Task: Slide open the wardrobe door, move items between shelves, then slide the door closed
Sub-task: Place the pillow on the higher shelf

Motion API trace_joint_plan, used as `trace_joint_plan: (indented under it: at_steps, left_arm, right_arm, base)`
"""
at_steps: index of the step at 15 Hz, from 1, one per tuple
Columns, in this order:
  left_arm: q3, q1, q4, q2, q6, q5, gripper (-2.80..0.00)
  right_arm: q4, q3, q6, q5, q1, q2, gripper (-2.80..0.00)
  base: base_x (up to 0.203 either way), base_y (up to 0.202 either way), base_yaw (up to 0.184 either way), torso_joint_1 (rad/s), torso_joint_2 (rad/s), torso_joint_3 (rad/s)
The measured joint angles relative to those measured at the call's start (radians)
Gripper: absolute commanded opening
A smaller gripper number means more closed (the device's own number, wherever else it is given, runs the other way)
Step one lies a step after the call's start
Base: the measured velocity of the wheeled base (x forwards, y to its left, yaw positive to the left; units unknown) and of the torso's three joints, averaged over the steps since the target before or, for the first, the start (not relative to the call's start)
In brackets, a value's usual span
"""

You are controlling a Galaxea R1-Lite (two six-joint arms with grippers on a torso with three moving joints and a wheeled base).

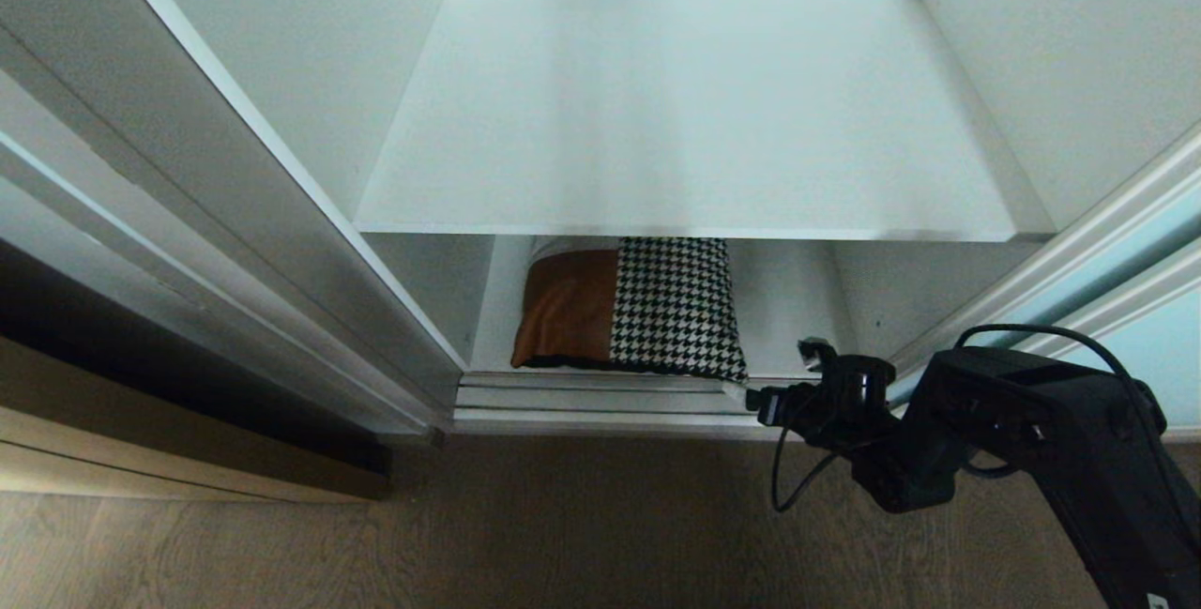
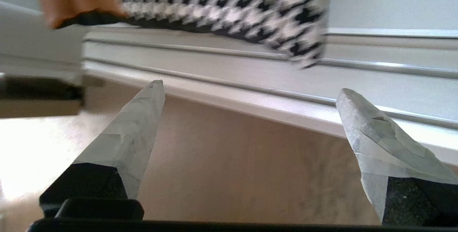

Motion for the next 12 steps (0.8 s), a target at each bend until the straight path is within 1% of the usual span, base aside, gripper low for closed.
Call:
trace_joint_plan:
  at_steps: [5,9,12]
  left_arm:
    - [0.000,0.000,0.000,0.000,0.000,0.000,-2.80]
    - [0.000,0.000,0.000,0.000,0.000,0.000,-2.80]
    - [0.000,0.000,0.000,0.000,0.000,0.000,-2.80]
  right_arm:
    - [0.078,-0.081,-0.024,-0.006,0.013,0.017,0.00]
    - [0.108,-0.148,-0.021,-0.006,0.029,0.032,0.00]
    - [0.105,-0.170,-0.023,-0.005,0.041,0.043,0.00]
  base:
    - [0.000,0.000,0.000,0.000,0.00,0.000]
    - [0.000,0.000,0.000,0.000,0.00,0.000]
    - [0.000,0.000,0.000,0.000,0.00,0.000]
